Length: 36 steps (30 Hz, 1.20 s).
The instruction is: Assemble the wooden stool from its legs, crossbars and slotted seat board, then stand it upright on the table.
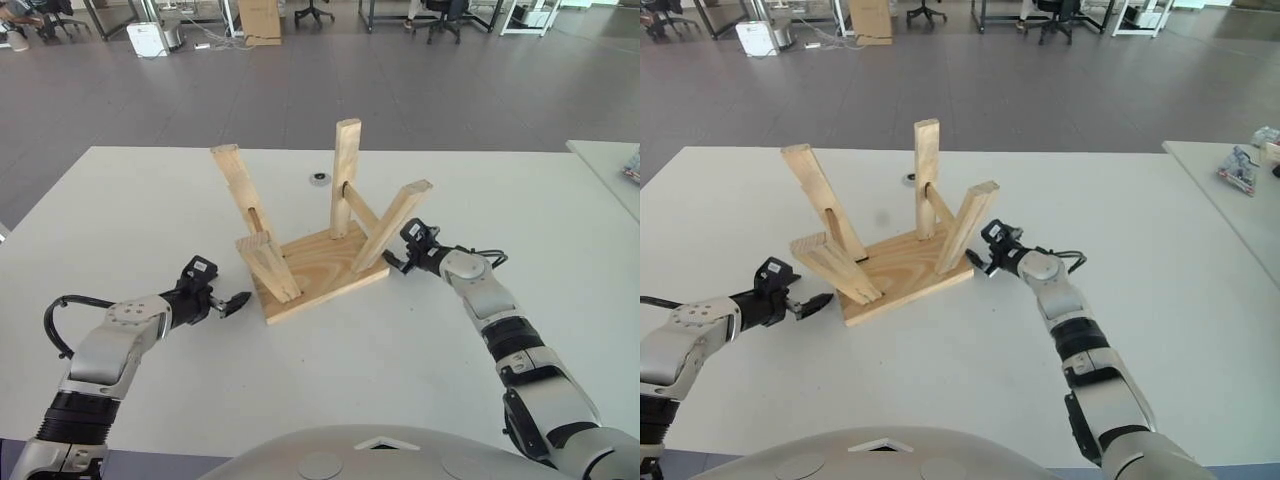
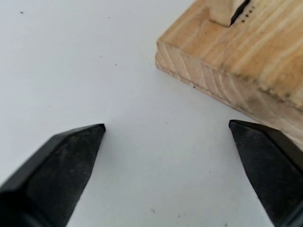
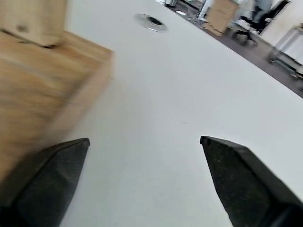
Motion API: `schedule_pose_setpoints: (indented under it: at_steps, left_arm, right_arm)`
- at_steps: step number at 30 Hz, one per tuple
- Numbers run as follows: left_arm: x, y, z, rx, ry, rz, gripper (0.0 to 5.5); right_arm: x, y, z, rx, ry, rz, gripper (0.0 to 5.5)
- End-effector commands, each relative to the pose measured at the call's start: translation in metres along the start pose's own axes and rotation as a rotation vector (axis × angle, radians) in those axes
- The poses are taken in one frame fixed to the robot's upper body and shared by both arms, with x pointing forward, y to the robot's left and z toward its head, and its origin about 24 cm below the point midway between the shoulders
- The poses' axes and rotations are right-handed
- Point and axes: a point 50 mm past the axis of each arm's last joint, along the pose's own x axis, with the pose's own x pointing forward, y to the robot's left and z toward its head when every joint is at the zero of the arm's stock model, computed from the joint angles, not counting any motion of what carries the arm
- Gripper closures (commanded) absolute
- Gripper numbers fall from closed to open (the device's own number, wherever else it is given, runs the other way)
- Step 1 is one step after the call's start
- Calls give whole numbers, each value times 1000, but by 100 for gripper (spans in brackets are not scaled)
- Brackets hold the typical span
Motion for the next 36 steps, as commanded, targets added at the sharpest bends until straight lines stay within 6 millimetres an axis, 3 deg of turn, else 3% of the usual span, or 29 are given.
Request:
schedule_pose_setpoints:
  at_steps: [1, 5, 8, 11, 13, 19, 23, 28, 31, 34, 36]
  left_arm:
    - [21, -4, 11, 25, -18, -35, 68]
    - [43, -9, 41, 61, -110, -104, 68]
    - [41, -20, 38, 33, -122, -193, 68]
    - [27, -28, 23, 9, -72, -310, 119]
    - [16, -23, 11, 12, -26, -329, 153]
    - [6, 7, 10, 35, -46, -156, 253]
    - [2, 6, -1, 22, -33, -149, 324]
    - [-25, 1, -33, 56, 76, -296, 416]
    - [-22, -5, -26, 87, 28, -382, 478]
    - [-12, -14, -16, 134, -29, -433, 537]
    - [-8, -19, -14, 154, -40, -457, 546]
  right_arm:
    - [-19, 26, -8, 96, -1, 271, 109]
    - [-38, 21, 7, 122, -22, 326, 109]
    - [-39, 8, 9, 145, -19, 225, 109]
    - [-42, -2, 6, 176, -6, 160, 164]
    - [-46, -1, 2, 172, 6, 183, 200]
    - [-58, 11, 1, 181, 0, 310, 311]
    - [-65, 7, -6, 184, 22, 295, 388]
    - [-77, 11, -18, 183, 73, 318, 486]
    - [-80, 15, -21, 185, 88, 339, 550]
    - [-80, 22, -21, 186, 90, 377, 550]
    - [-81, 27, -21, 187, 93, 409, 550]
